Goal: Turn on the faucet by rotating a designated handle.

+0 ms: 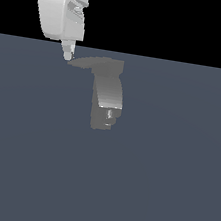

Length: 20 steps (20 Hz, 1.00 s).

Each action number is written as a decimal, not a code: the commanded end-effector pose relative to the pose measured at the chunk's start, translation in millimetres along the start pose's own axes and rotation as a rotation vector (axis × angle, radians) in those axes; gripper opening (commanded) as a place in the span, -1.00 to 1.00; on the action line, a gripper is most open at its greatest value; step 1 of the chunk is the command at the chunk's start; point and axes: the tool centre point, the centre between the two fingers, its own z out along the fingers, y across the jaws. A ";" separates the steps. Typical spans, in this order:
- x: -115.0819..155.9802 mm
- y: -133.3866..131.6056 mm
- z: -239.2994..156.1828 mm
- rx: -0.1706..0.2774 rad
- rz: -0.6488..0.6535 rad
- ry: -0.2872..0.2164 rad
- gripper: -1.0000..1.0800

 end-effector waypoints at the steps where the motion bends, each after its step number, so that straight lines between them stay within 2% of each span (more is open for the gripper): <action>1: 15.5 9.1 7.3 -0.018 0.016 0.003 -1.00; 14: 43.6 43.5 10.4 -0.028 0.016 0.004 -1.00; 15: 43.6 43.5 10.4 -0.028 0.016 0.004 -1.00; 16: 36.3 34.5 -0.4 -0.001 0.008 0.004 -1.00; 20: 58.9 37.4 1.6 -0.006 0.009 0.004 -1.00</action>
